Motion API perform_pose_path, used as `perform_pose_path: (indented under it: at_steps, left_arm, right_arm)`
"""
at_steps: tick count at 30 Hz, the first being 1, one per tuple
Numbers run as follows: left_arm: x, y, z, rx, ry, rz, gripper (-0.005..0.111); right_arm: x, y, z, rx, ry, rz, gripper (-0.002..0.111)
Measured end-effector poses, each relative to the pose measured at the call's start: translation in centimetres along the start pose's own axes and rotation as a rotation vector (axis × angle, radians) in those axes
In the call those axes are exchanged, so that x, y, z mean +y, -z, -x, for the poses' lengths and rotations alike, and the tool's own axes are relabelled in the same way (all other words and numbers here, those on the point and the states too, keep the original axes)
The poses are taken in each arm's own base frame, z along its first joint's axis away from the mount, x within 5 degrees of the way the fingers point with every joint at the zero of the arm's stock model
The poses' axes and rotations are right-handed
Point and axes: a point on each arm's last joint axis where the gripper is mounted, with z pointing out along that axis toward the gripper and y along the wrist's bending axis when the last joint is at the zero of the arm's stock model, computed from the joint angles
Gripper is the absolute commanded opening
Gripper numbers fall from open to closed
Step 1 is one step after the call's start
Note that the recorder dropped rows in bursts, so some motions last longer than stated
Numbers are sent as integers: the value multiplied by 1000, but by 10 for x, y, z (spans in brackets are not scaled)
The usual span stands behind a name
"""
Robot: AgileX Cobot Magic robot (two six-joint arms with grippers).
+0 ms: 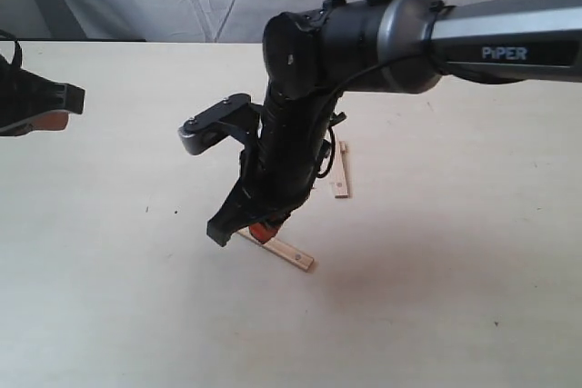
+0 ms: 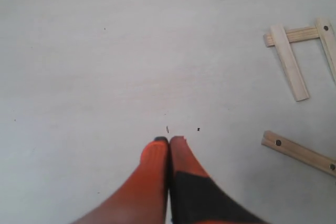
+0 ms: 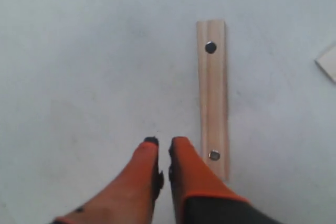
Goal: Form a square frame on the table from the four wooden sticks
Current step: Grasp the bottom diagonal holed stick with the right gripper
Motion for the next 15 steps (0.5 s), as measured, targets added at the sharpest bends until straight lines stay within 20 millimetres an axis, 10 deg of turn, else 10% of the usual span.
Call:
perform_pose_path:
  at_steps: [15]
  left_arm:
    - [-2, 1, 5, -60, 50, -28, 0]
  right_arm:
    - [-15, -37, 14, 46, 47, -81, 40]
